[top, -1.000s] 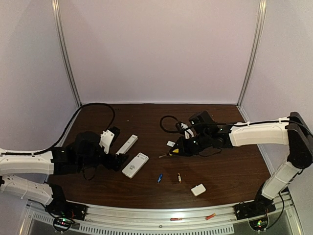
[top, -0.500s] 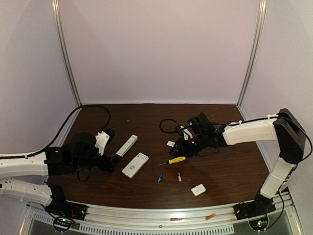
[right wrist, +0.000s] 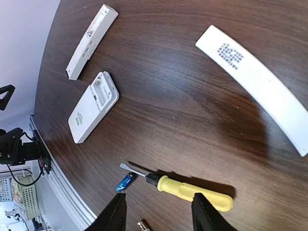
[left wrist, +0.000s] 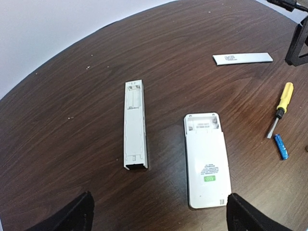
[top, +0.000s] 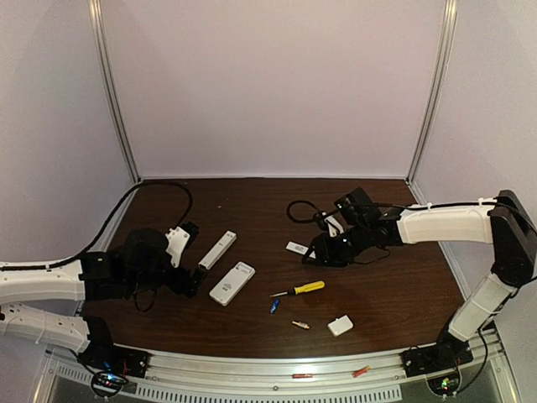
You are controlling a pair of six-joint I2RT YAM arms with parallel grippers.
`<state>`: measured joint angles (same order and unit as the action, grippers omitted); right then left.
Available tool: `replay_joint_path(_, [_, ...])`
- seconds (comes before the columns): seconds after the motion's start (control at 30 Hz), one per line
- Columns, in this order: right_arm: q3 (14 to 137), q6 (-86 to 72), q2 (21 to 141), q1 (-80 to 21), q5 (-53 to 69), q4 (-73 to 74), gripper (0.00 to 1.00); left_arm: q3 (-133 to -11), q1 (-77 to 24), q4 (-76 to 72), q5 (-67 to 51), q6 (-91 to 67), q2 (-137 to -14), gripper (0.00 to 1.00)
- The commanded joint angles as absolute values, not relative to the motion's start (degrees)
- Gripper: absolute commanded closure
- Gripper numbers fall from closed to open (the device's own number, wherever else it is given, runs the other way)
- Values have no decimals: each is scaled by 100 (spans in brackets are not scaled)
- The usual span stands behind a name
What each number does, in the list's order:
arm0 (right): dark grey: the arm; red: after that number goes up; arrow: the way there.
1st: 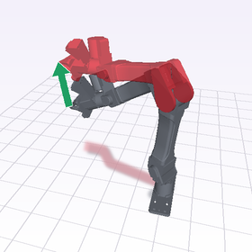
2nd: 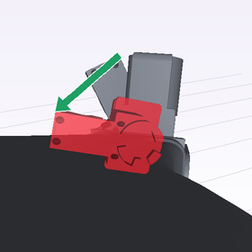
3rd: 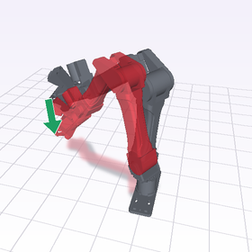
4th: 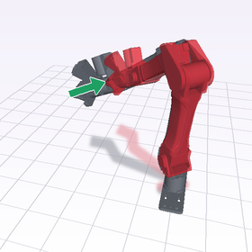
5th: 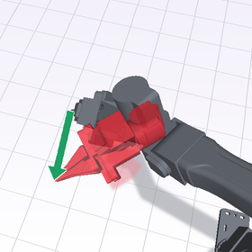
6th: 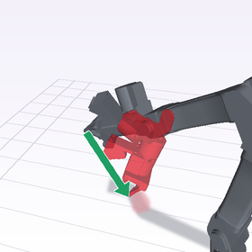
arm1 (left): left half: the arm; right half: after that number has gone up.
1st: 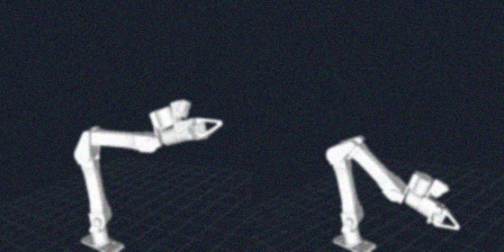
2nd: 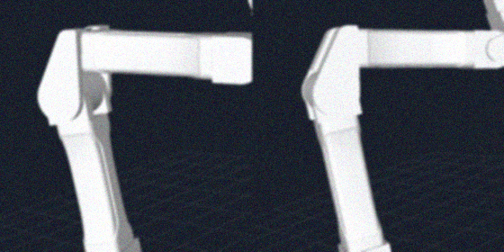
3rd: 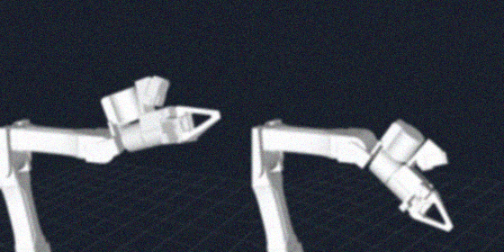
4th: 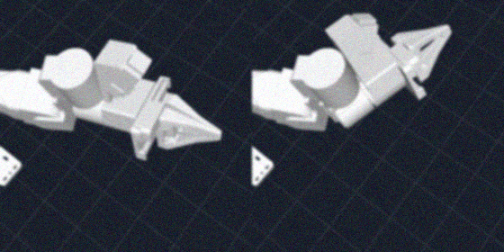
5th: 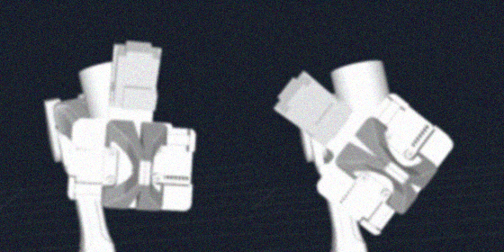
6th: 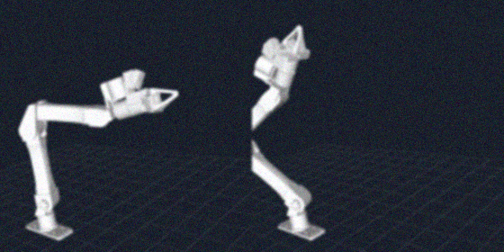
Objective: Unload the batteries from the remote control
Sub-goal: Place the screwdriver at the center of the board.
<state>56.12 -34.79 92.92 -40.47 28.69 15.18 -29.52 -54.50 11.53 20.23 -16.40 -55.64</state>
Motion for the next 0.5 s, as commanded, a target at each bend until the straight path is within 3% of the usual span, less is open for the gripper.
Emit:
replay_joint_path(0.0, [5631, -3132, 8720, -3889, 2445, 2213, 46, -3158, -5483, 879, 2181, -1497, -5629, 3])
replay_joint_path(0.3, [5974, -2774, 7865, -3668, 1775, 3242, 2, -3523, -5405, 1073, 2593, -1071, -5631, 3])
replay_joint_path(0.47, [6210, -2749, 7483, -3639, 1420, 3729, 0, -3695, -5277, 1192, 2783, -927, -5402, 3])
